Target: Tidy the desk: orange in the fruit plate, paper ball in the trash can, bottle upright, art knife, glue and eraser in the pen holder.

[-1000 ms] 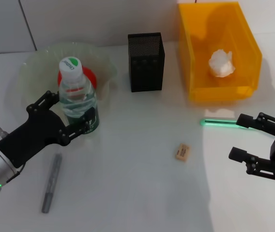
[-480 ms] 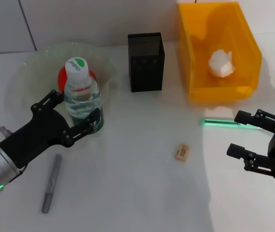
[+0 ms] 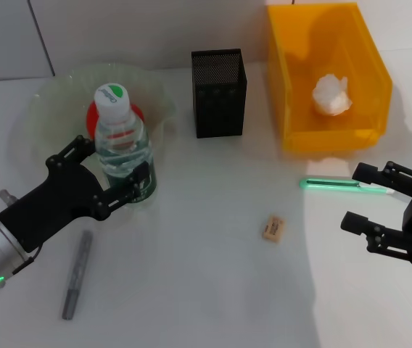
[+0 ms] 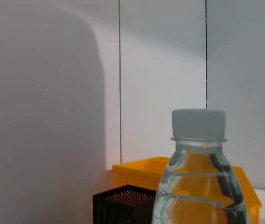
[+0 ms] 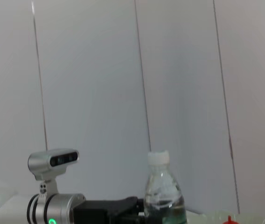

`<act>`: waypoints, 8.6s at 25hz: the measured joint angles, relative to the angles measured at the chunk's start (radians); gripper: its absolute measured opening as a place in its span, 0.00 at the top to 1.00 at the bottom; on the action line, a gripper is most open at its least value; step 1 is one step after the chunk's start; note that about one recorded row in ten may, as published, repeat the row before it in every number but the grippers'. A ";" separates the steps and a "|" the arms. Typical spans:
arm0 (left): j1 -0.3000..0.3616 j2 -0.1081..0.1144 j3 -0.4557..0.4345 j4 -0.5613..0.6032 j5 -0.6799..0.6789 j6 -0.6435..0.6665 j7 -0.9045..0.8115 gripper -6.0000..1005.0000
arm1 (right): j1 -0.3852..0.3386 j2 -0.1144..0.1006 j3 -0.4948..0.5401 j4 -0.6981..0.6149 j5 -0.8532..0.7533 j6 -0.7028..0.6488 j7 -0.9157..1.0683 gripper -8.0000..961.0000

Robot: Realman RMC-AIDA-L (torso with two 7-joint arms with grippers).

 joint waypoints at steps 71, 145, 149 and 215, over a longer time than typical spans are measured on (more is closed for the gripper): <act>-0.014 -0.009 0.103 0.026 0.001 -0.024 0.005 0.18 | 0.549 0.013 -0.350 0.209 0.221 0.503 0.101 0.22; 0.285 0.040 0.089 0.168 0.030 0.137 -0.156 0.19 | 0.126 -0.003 -0.431 -0.143 0.350 0.158 0.174 0.22; 0.320 0.054 0.089 0.200 0.086 0.156 -0.180 0.19 | 0.082 -0.025 -0.426 -0.175 0.284 0.072 0.189 0.22; 0.255 0.054 0.053 0.221 0.349 0.219 -0.278 0.19 | 0.302 -0.044 -0.608 -0.985 -0.529 0.095 1.327 0.22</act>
